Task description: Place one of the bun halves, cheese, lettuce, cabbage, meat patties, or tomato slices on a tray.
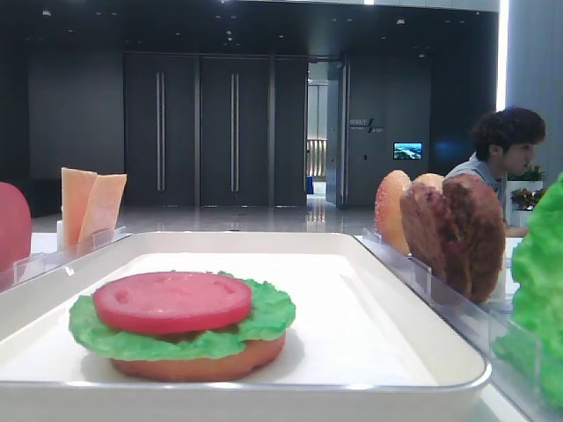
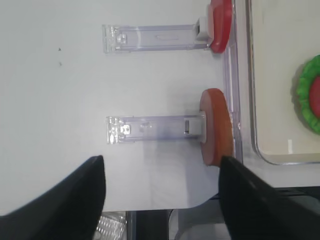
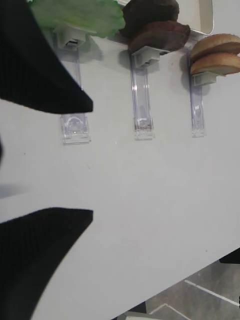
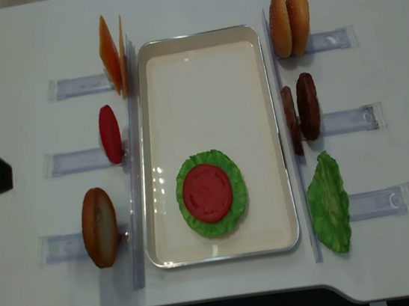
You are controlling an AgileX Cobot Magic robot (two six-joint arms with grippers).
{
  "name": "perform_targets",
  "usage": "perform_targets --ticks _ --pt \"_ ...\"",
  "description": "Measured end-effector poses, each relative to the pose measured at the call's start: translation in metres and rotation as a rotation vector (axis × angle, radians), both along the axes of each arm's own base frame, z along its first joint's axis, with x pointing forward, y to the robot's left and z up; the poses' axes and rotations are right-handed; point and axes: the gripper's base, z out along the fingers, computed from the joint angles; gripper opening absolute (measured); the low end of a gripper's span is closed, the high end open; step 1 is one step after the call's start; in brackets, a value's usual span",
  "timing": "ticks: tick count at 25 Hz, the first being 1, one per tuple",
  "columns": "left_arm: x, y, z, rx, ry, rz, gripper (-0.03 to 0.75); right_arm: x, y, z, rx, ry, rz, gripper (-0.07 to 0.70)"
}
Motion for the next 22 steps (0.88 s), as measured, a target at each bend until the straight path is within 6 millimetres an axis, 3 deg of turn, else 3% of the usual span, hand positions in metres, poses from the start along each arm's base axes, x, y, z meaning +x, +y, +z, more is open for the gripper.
perform_targets --ticks 5,11,16,22 --pt "-0.062 0.004 -0.002 -0.007 -0.168 -0.018 0.535 0.0 0.0 0.0 0.0 0.0 0.0 0.399" --pt "-0.11 0.006 -0.026 -0.005 -0.287 -0.066 0.535 0.0 0.0 0.0 0.0 0.0 0.0 0.399" --pt "-0.131 0.006 -0.05 -0.031 -0.382 -0.074 0.535 0.0 0.0 0.0 0.0 0.0 0.0 0.399" --pt "-0.139 0.004 -0.075 -0.051 -0.452 -0.089 0.535 0.0 0.0 0.0 0.0 0.0 0.0 0.399"
